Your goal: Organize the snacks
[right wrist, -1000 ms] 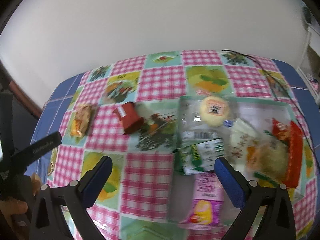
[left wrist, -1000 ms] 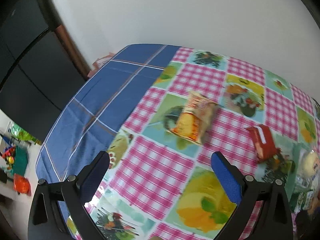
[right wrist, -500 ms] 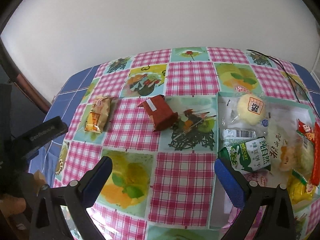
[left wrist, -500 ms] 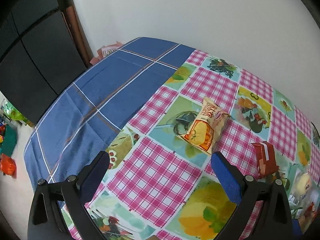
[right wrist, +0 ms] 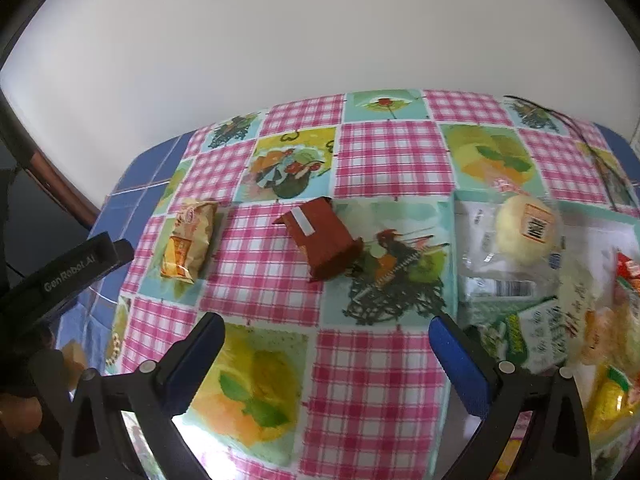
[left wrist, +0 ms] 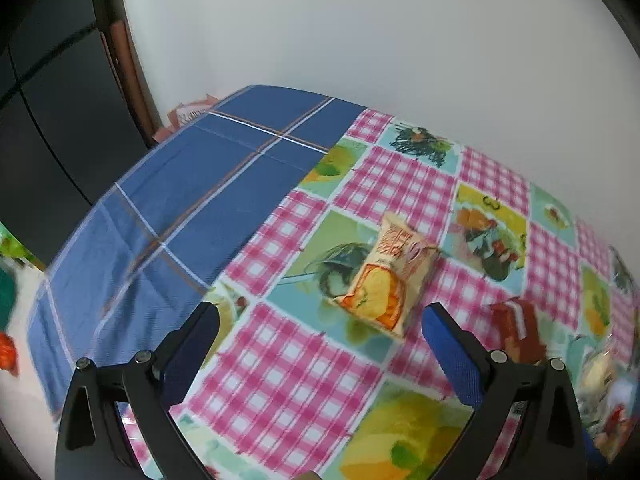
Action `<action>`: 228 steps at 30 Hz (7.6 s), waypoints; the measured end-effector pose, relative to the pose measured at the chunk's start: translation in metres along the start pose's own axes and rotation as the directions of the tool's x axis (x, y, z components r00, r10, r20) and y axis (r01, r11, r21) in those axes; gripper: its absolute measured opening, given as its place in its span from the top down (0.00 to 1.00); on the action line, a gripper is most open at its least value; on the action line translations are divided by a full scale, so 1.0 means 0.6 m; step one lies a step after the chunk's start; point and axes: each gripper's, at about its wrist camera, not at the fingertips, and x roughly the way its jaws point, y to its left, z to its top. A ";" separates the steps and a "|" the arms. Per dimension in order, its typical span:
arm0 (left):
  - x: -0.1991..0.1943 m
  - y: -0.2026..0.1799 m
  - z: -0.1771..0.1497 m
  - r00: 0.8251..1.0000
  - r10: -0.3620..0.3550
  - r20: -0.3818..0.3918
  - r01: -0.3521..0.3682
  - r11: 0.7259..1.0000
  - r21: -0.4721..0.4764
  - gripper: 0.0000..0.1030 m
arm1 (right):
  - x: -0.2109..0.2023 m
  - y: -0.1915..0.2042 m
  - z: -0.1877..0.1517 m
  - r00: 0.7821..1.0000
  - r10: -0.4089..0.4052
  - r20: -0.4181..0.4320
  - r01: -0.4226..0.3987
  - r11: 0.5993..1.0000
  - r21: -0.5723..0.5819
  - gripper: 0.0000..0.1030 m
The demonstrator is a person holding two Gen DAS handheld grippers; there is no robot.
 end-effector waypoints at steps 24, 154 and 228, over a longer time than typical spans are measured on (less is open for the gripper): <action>0.099 -0.069 0.019 0.999 -0.045 -0.004 0.045 0.986 0.161 0.02 | 0.125 0.027 0.057 0.999 -0.015 0.030 0.019 0.989 -0.146 0.00; -0.190 -0.206 -0.304 0.999 0.021 -0.048 0.004 0.880 0.474 0.13 | -0.207 -0.272 -0.160 0.987 -0.158 0.009 0.156 0.981 0.118 0.00; -0.167 -0.158 -0.289 0.990 -0.004 -0.138 0.056 0.923 0.382 0.13 | -0.191 -0.250 -0.176 0.979 -0.202 -0.029 0.203 0.977 0.069 0.00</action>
